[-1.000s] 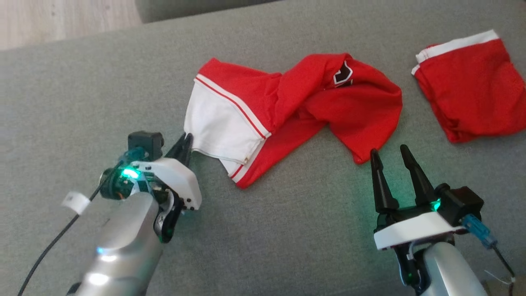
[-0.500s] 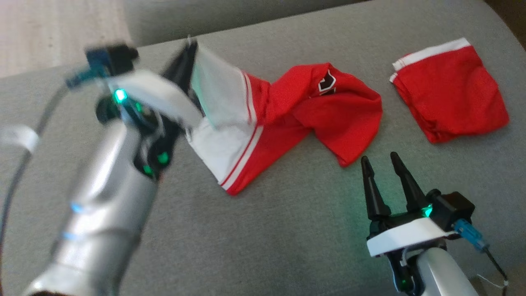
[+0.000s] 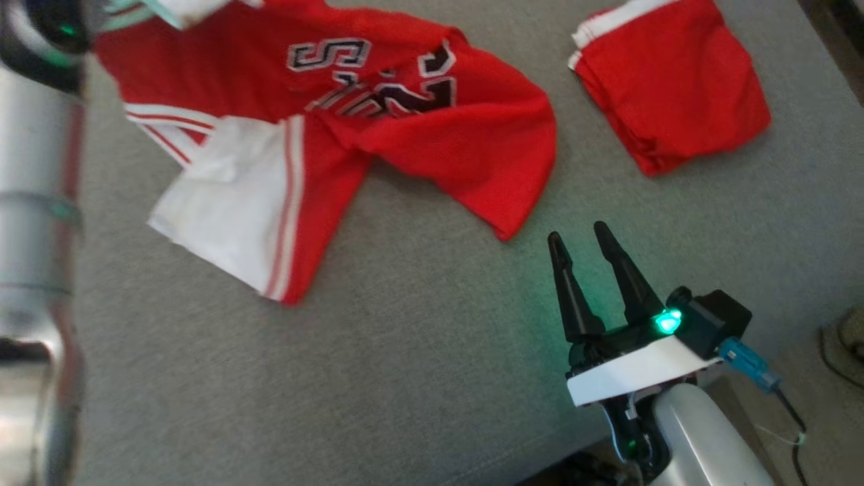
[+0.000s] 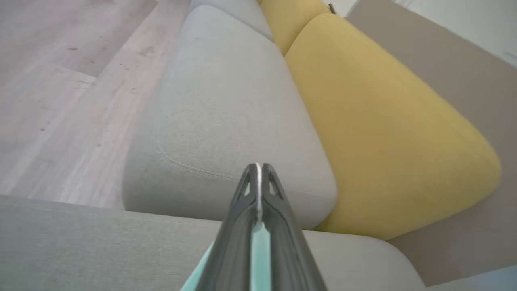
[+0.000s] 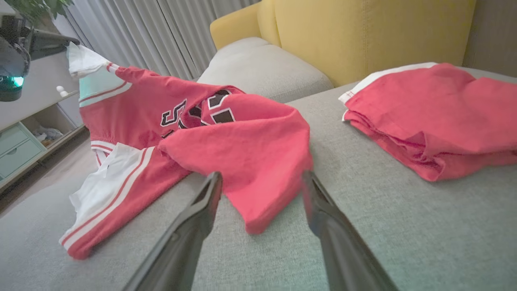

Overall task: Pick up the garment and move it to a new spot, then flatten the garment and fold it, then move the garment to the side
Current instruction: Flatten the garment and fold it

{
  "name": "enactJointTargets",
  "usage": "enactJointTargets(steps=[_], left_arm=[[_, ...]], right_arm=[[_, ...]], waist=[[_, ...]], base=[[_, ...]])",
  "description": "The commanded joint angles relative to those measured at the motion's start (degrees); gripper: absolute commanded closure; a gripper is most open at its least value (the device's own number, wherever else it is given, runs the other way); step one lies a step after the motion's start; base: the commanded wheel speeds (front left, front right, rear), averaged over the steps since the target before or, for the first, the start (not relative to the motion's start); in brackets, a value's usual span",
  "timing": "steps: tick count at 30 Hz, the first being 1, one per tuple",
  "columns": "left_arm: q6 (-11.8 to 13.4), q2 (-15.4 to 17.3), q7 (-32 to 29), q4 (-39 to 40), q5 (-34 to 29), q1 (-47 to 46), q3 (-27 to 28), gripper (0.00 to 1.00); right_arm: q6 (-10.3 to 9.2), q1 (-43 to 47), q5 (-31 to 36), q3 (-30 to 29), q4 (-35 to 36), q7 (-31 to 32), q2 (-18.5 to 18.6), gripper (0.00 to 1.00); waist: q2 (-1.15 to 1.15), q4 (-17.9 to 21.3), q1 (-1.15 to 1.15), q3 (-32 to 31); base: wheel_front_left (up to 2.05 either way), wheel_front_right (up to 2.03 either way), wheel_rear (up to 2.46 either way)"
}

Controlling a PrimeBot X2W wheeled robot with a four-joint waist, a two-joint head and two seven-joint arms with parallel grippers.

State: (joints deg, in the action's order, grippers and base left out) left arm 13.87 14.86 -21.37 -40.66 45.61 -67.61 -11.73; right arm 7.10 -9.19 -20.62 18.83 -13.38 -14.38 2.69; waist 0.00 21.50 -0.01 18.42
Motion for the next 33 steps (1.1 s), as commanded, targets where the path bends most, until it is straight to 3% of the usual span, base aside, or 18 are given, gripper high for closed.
enactJointTargets(steps=[1,2,3,7,11,17,23,30,33], left_arm=[[1.7,3.7,1.2,-0.7,-1.4,-3.9,1.2,0.32],[1.7,3.7,1.2,-0.7,-1.4,-3.9,1.2,0.32],[3.6,4.5,2.8,-4.2,-2.5,-5.9,1.5,0.0],[6.1,5.0,7.7,-9.4,-2.1,-9.3,4.1,0.0],[5.6,4.8,11.3,-12.1,-1.6,-10.7,5.3,0.0],[0.3,4.0,15.6,-16.1,-2.4,-11.9,3.7,0.0],[-7.6,1.4,19.2,-18.2,-4.5,-9.8,-0.7,0.0],[-17.2,-1.8,25.5,-16.9,-7.0,-1.0,-6.1,0.0],[-19.0,-1.7,28.7,-15.0,-9.4,4.7,-9.4,0.0]], right_arm=[[0.39,-1.7,-0.7,1.7,2.2,-0.6,0.2,0.0],[0.39,-1.7,-0.7,1.7,2.2,-0.6,0.2,0.0],[0.39,-1.9,-1.1,2.2,2.5,-0.6,0.2,0.0],[0.39,-2.2,-1.4,2.8,2.9,-0.6,0.2,0.0],[0.39,-2.3,-1.3,2.8,3.0,-0.6,0.2,0.0],[0.39,-2.5,-0.1,1.7,2.4,-0.6,0.2,0.0],[0.39,-2.7,1.5,-1.4,2.0,-0.6,0.2,0.0],[0.39,-1.4,5.7,-6.9,0.7,-0.6,0.2,0.0],[0.39,-0.5,7.2,-8.9,0.6,-0.6,0.2,0.0]], waist=[[0.0,2.8,0.01,2.8],[0.0,2.8,0.01,2.8],[0.0,3.5,0.01,3.7],[0.0,4.1,0.01,4.7],[0.0,3.9,0.01,4.9],[0.0,1.6,0.01,4.1],[0.0,-3.0,0.01,0.8],[0.0,-10.6,0.01,-5.2],[0.0,-13.8,0.01,-7.5]], base=[[0.0,0.0,0.0],[0.0,0.0,0.0],[0.0,0.0,0.0],[0.0,0.0,0.0],[0.0,0.0,0.0],[0.0,0.0,0.0],[0.0,0.0,0.0],[0.0,0.0,0.0],[0.0,0.0,0.0]])
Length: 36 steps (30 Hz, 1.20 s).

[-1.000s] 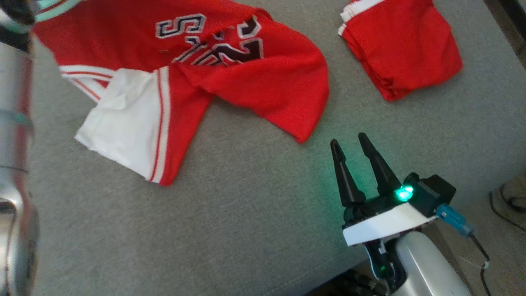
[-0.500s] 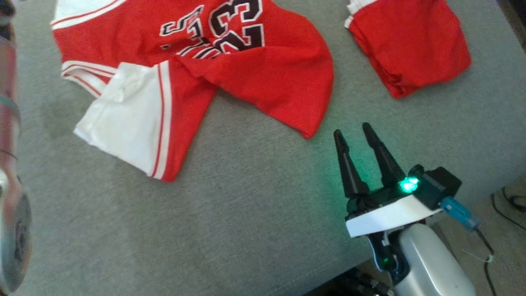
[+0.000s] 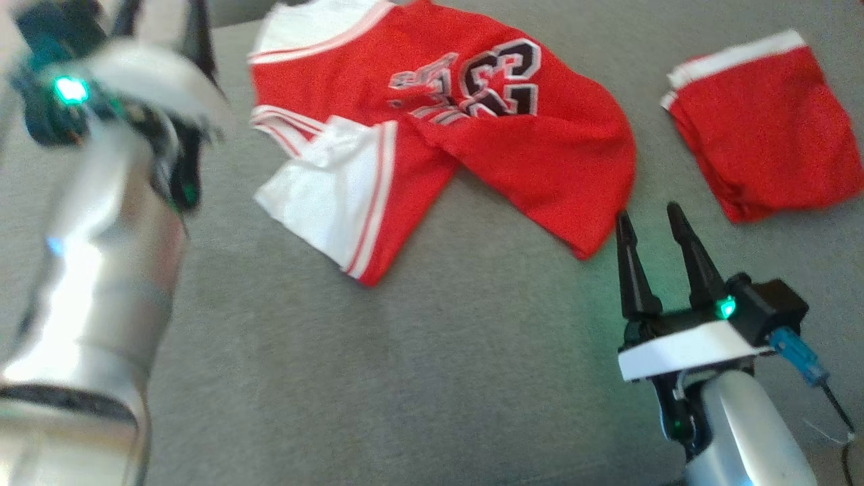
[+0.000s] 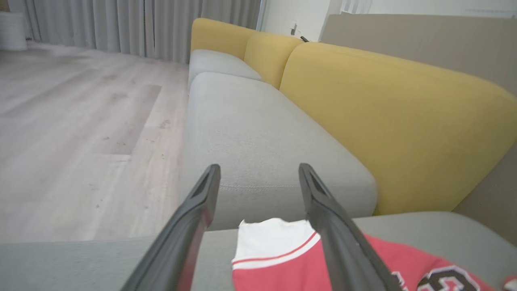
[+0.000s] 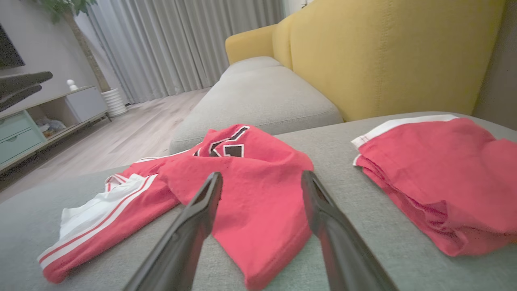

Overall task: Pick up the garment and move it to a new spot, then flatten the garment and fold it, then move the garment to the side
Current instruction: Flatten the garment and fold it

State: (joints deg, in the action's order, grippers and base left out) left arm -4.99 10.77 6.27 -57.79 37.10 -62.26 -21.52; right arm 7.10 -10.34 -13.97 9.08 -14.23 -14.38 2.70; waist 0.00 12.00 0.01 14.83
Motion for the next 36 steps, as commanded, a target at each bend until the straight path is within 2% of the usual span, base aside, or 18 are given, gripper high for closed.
enactJointTargets(steps=[1,3,5,10,15,20,25,28,36], left_arm=[[-0.3,2.5,2.5,2.9,-1.9,1.5,-0.7,0.0],[0.2,3.0,5.3,4.9,-4.3,5.9,-2.9,0.0],[1.7,3.2,7.1,7.8,-6.6,10.6,-4.7,0.0],[8.0,3.0,8.6,19.2,-10.2,23.8,-5.5,0.0],[14.1,3.2,8.7,33.3,-14.5,36.7,-4.7,0.0],[18.7,3.5,8.7,40.0,-18.6,46.6,-4.3,0.0],[20.0,1.9,8.7,42.6,-18.4,51.9,-2.6,0.0],[19.8,1.2,8.7,43.4,-18.4,53.1,-1.1,0.0],[15.7,1.7,7.1,39.8,-18.9,46.3,-1.2,0.0]], right_arm=[[0.39,1.0,1.2,0.4,1.4,-0.6,0.2,0.0],[0.39,1.9,2.3,-0.3,1.4,-0.6,0.2,0.0],[0.39,2.8,3.1,-1.2,1.5,-0.6,0.2,0.0],[0.39,4.4,4.5,-3.0,2.2,-0.6,0.2,0.0],[0.39,5.3,4.9,-3.5,3.1,-0.6,0.2,0.0],[0.39,6.5,4.8,-2.5,3.5,-0.6,0.2,0.0],[0.39,7.0,4.6,-1.3,3.6,-0.6,0.2,0.0],[0.39,7.0,4.4,-0.9,3.8,-0.6,0.2,0.0],[0.39,5.6,4.3,0.3,4.0,-0.6,0.2,0.0]], waist=[[0.0,-5.3,-0.01,-4.6],[0.0,-7.0,-0.01,-5.9],[0.0,-8.7,-0.01,-6.9],[0.0,-11.6,-0.01,-8.5],[0.0,-12.4,-0.01,-9.2],[0.0,-11.7,-0.01,-9.5],[0.0,-10.6,-0.01,-9.3],[0.0,-10.0,-0.01,-8.8],[0.0,-7.6,-0.01,-4.6]], base=[[0.0,0.0,0.0],[0.0,0.0,0.0],[0.0,0.0,0.0],[0.0,0.0,0.0],[0.0,0.0,0.0],[0.0,0.0,0.0],[0.0,0.0,0.0],[0.0,0.0,0.0],[0.0,0.0,0.0]])
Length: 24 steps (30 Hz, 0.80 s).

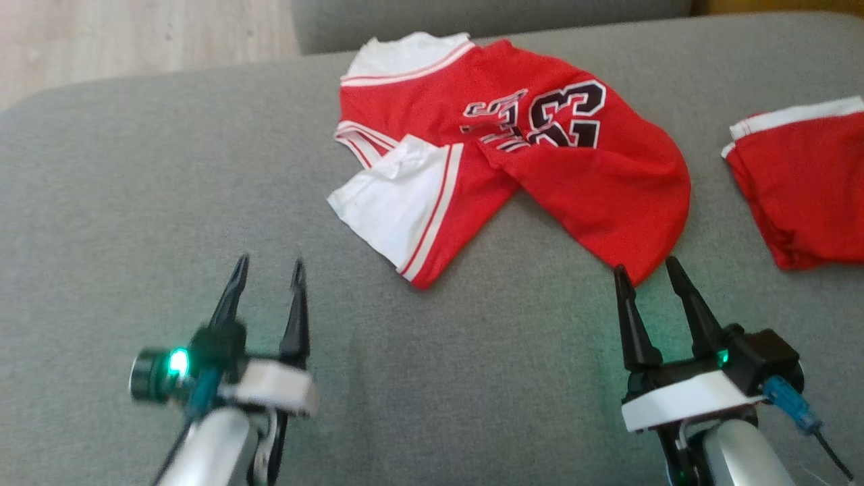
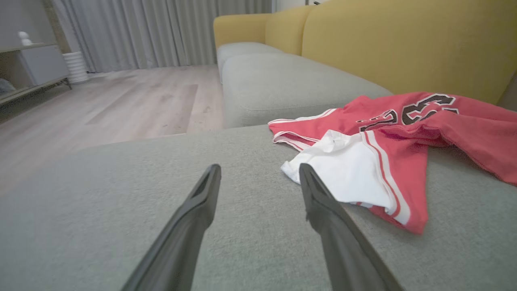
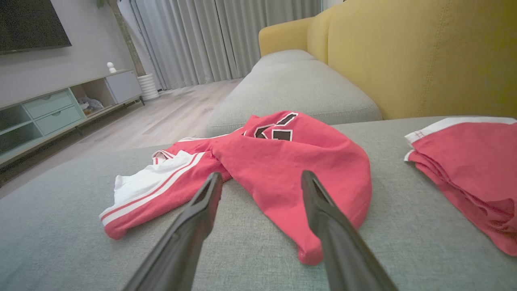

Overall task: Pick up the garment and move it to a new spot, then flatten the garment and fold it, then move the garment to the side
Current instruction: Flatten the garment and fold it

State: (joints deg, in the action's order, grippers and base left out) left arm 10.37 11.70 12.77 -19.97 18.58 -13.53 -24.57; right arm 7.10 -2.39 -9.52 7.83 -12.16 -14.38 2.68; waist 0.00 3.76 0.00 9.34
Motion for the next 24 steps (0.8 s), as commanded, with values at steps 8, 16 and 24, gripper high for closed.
enactJointTargets(steps=[8,16,24], left_arm=[[-3.4,-0.4,-9.5,-8.0,0.1,-14.6,-0.6,0.0],[-2.9,0.0,-11.0,-17.5,-0.8,-22.5,-0.4,0.0],[-4.6,-0.7,-10.8,-23.1,0.2,-24.6,-0.9,1.0]], right_arm=[[0.39,-4.1,-0.5,2.0,2.3,-0.6,0.2,0.0],[0.39,-5.4,-1.4,2.0,2.5,-0.6,0.2,0.0],[0.39,-5.5,-1.9,1.6,2.1,-0.6,0.2,0.0]], waist=[[0.0,4.0,0.0,6.6],[0.0,6.8,0.0,9.9],[0.0,7.2,0.0,9.7]], base=[[0.0,0.0,0.0],[0.0,0.0,0.0],[0.0,0.0,0.0]])
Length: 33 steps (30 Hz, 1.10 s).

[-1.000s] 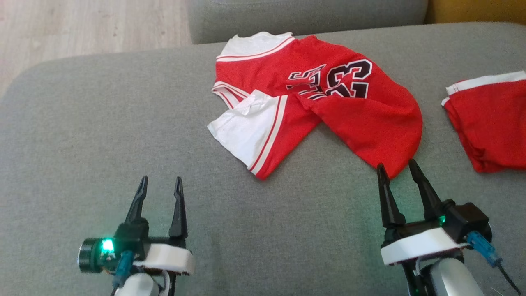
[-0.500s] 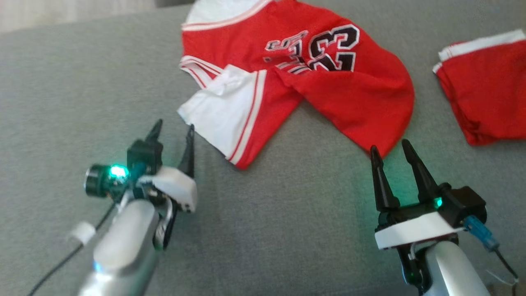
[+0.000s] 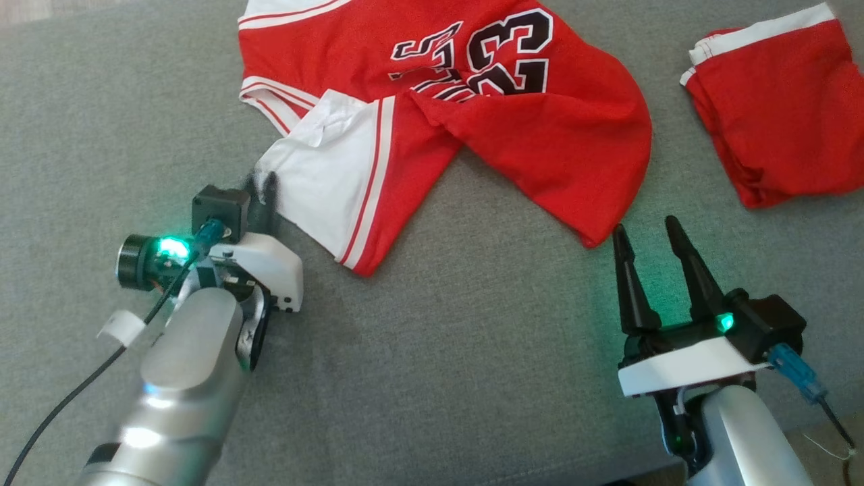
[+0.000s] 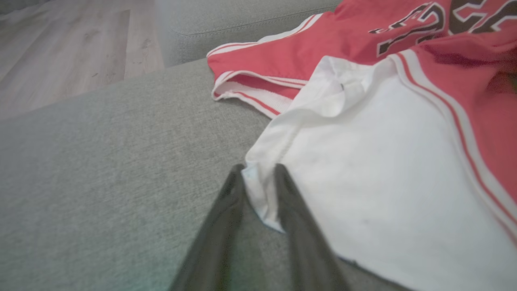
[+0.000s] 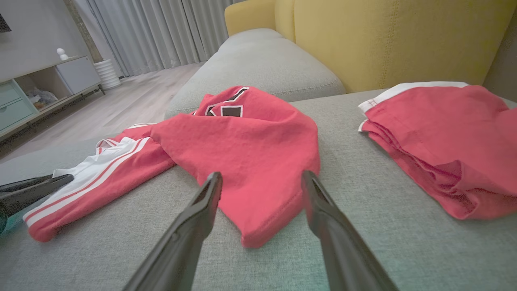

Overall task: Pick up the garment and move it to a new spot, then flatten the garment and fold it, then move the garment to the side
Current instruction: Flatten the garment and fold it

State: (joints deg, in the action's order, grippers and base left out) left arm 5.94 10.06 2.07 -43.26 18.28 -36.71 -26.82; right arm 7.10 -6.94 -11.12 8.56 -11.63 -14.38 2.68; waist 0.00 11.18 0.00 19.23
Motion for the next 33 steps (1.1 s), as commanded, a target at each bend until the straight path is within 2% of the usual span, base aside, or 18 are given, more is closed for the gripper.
enactJointTargets(steps=[1,5,11,14,19,26,30,33], left_arm=[[-0.3,0.9,0.1,-0.2,0.6,-1.5,1.3,1.0],[-0.9,0.6,1.9,-1.0,1.0,-1.7,1.3,1.0],[-2.2,1.8,9.2,0.4,0.5,-2.7,1.3,1.0],[-2.3,3.1,11.9,3.8,-0.7,-4.0,1.5,1.0],[-3.0,5.3,12.9,12.7,-2.4,-4.7,2.1,1.0],[-6.5,10.4,12.9,25.1,-5.7,-3.1,1.3,1.0],[-10.5,13.2,12.7,30.7,-8.4,-1.0,-3.8,1.0],[-12.1,17.2,10.1,33.2,-11.1,1.8,-8.9,1.0]], right_arm=[[0.39,-0.8,-0.3,0.7,1.5,-0.6,0.2,0.0],[0.39,-0.7,0.2,0.7,0.9,-0.6,0.2,0.0],[0.39,-1.1,-0.3,0.5,0.3,-0.6,0.2,0.0],[0.39,-0.6,-0.5,0.5,-0.3,-0.6,0.2,0.0],[0.39,0.2,-0.5,0.0,-1.1,-0.6,0.2,0.0],[0.39,1.4,-0.6,-0.7,-2.3,-0.6,0.2,0.0],[0.39,2.1,-0.4,-0.6,-3.1,-0.6,0.2,0.0],[0.39,2.1,-0.6,-0.5,-3.4,-0.6,0.2,0.0]], waist=[[0.0,-0.3,0.0,-0.2],[0.0,-0.7,0.0,-0.8],[0.0,-0.9,0.0,-3.1],[0.0,-1.4,0.0,-4.6],[0.0,-3.2,0.0,-6.9],[0.0,-6.4,0.0,-10.1],[0.0,-8.0,0.0,-11.2],[0.0,-8.6,0.0,-11.8]], base=[[0.0,0.0,0.0],[0.0,0.0,0.0],[0.0,0.0,0.0],[0.0,0.0,0.0],[0.0,0.0,0.0],[0.0,0.0,0.0],[0.0,0.0,0.0],[0.0,0.0,0.0]])
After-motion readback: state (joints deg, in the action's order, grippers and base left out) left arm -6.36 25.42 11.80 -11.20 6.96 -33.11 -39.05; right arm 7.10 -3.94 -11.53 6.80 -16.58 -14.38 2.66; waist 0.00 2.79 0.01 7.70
